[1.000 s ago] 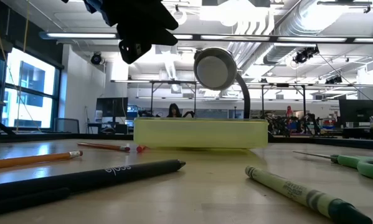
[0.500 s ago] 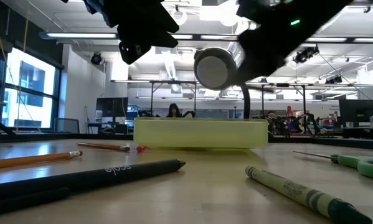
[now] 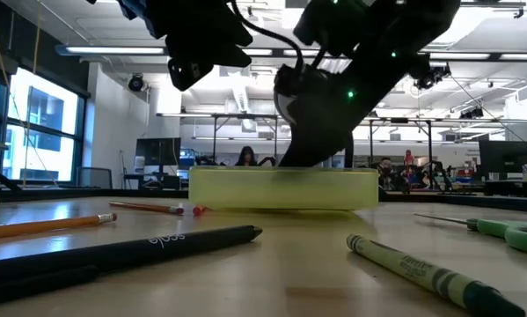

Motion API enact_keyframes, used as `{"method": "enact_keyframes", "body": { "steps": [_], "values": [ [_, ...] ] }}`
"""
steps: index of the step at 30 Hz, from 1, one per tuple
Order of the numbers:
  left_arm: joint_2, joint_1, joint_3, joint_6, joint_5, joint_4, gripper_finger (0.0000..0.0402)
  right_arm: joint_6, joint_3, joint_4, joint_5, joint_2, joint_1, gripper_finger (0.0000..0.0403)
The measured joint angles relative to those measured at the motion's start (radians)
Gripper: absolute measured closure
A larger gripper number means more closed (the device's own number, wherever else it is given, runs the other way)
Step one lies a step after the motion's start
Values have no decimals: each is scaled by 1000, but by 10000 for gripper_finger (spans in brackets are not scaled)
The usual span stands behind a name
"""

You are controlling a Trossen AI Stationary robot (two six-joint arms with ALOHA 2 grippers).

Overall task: Pick & place school supplies into a supply box
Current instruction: Put the green crayon into the yellow school supply box, then put the blue pencil into the yellow school supply box

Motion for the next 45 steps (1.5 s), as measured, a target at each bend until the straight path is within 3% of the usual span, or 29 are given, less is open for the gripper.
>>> {"method": "enact_keyframes", "body": {
  "steps": [5,14,24,29,34,45],
  "values": [
    [0,0,0,4,0,0,261,3,0,4,-82,1,-16,352],
    [0,0,0,7,0,1,261,-29,1,16,-53,-12,-14,325],
    [0,0,0,7,1,0,261,7,2,-128,-61,-214,64,332],
    [0,0,0,7,1,-4,261,158,3,-383,-133,-303,158,336],
    [0,0,0,11,0,-7,261,402,3,-609,-179,-304,278,336],
    [0,0,0,57,-1,-7,261,892,2,-809,-7,-290,487,336]
  ]
}}
